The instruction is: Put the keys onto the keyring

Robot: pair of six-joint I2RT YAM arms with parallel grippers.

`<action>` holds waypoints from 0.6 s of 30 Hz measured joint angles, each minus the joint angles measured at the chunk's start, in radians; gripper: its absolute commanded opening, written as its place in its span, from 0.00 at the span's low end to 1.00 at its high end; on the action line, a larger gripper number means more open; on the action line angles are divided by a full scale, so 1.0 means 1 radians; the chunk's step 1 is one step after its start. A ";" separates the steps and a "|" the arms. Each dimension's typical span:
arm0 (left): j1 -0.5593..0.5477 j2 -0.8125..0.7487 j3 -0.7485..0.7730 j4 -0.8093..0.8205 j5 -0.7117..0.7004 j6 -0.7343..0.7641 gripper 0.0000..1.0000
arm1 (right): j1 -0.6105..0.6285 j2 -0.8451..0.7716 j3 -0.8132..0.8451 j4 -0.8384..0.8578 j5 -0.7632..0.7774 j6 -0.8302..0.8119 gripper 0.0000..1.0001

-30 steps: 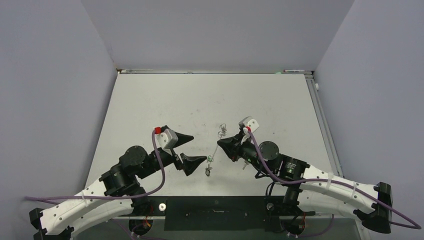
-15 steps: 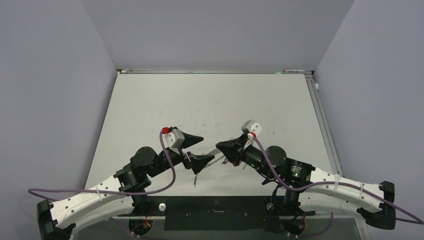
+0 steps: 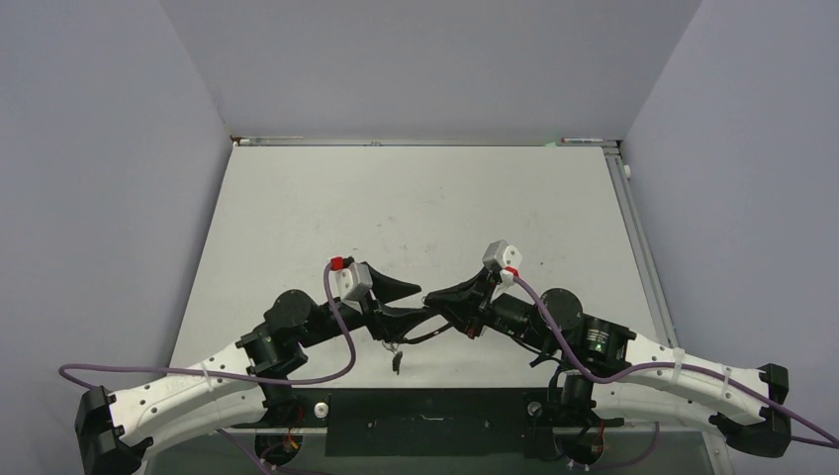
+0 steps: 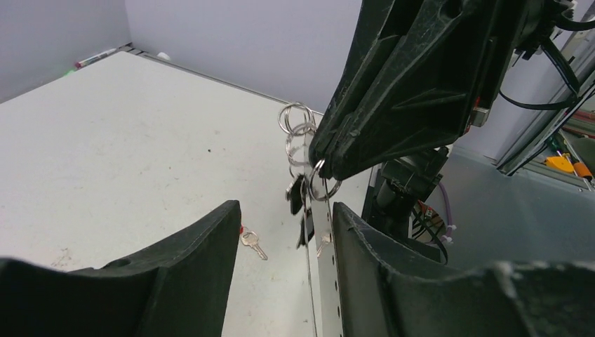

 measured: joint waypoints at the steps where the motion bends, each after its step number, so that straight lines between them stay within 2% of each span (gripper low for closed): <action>1: 0.000 0.002 0.000 0.006 0.008 0.002 0.43 | 0.000 0.000 0.000 -0.002 -0.011 0.001 0.05; 4: -0.001 0.003 0.000 0.024 0.032 0.002 0.27 | 0.001 0.000 0.000 -0.005 -0.041 0.008 0.05; 7: -0.009 0.002 -0.003 0.040 0.056 0.004 0.05 | 0.001 -0.001 0.000 -0.002 -0.053 0.011 0.05; 9: -0.019 0.000 -0.006 0.047 0.068 0.007 0.01 | 0.001 -0.001 0.000 0.000 -0.056 0.011 0.05; 11: -0.022 -0.002 -0.006 0.047 0.067 0.007 0.02 | 0.001 -0.001 0.000 0.002 -0.063 0.011 0.05; 12: -0.024 -0.002 -0.006 0.047 0.066 0.008 0.09 | 0.001 -0.001 0.000 0.005 -0.068 0.012 0.05; 13: -0.026 -0.003 -0.006 0.047 0.066 0.009 0.21 | 0.001 -0.001 0.000 0.006 -0.072 0.013 0.05; 14: -0.027 -0.005 -0.006 0.048 0.066 0.008 0.30 | 0.001 -0.001 0.000 0.007 -0.077 0.013 0.05; 15: -0.029 -0.007 -0.008 0.052 0.067 0.010 0.34 | 0.001 -0.001 0.000 0.010 -0.084 0.015 0.05; 18: -0.032 -0.014 -0.022 0.074 0.068 0.006 0.37 | 0.002 -0.001 0.000 0.014 -0.114 0.019 0.05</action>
